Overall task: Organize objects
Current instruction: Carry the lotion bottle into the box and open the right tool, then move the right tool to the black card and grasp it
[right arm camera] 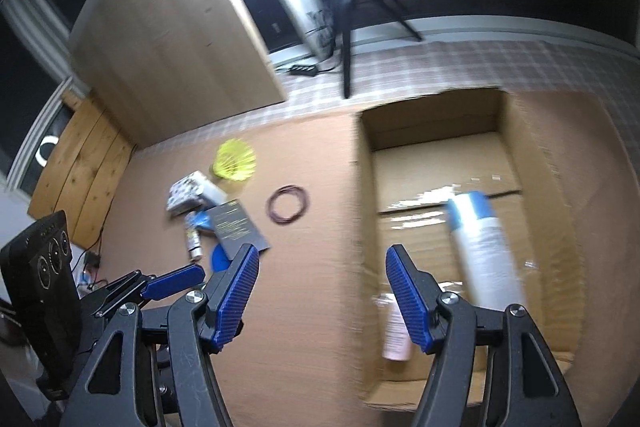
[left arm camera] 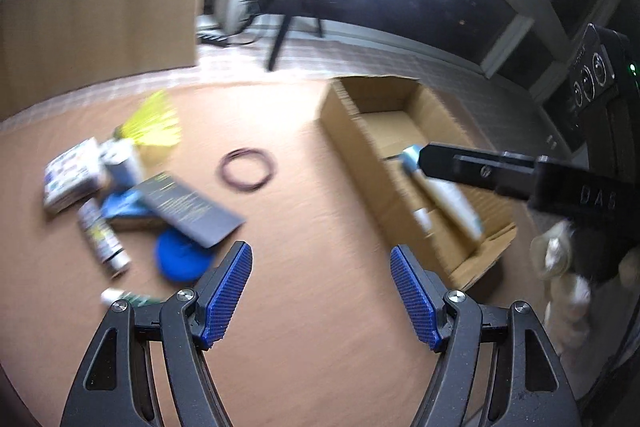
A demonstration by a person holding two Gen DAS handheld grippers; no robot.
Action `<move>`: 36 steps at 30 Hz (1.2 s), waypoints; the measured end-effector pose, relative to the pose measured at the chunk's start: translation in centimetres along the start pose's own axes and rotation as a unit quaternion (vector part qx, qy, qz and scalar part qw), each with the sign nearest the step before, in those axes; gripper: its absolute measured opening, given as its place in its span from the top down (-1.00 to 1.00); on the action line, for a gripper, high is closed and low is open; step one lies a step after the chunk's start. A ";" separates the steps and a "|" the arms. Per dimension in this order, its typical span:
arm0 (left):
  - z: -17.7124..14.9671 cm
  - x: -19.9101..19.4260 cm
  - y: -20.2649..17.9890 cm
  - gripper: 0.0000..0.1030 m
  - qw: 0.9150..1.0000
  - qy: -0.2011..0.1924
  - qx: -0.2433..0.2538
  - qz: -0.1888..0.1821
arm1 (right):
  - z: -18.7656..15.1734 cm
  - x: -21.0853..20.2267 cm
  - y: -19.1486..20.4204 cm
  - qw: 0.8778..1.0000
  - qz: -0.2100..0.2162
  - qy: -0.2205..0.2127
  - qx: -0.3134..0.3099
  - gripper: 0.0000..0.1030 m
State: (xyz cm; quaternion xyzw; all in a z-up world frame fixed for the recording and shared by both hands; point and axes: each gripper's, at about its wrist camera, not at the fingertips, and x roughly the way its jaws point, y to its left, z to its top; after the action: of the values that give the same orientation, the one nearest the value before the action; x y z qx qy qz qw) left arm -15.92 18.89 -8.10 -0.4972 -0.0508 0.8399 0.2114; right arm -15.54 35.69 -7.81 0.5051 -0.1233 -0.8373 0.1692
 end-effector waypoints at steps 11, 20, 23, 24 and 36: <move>-5.0 -5.0 8.0 -0.45 0.997 -0.009 -0.060 0.044 | 1.6 7.8 6.7 0.992 0.057 0.085 -0.075 -0.21; -8.2 -7.4 10.0 -0.45 0.995 -0.010 -0.089 0.054 | 2.9 15.4 9.4 0.979 0.030 0.145 -0.139 -0.20; -9.0 -7.6 10.2 -0.45 0.994 -0.006 -0.094 0.056 | 3.1 16.8 9.4 0.975 0.028 0.157 -0.154 -0.20; -9.2 -7.6 10.4 -0.45 0.994 -0.005 -0.095 0.058 | 3.1 17.1 9.3 0.974 0.032 0.161 -0.155 -0.20; -8.8 -7.0 11.3 -0.45 0.992 -0.003 -0.106 0.061 | 3.4 18.9 9.2 0.969 0.032 0.168 -0.177 -0.10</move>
State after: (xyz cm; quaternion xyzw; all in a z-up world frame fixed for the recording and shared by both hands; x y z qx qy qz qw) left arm -8.87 4.76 -10.19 -0.5169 -0.1099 0.8424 0.1055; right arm -25.32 19.74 -18.00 0.5965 0.0407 -0.7430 0.3009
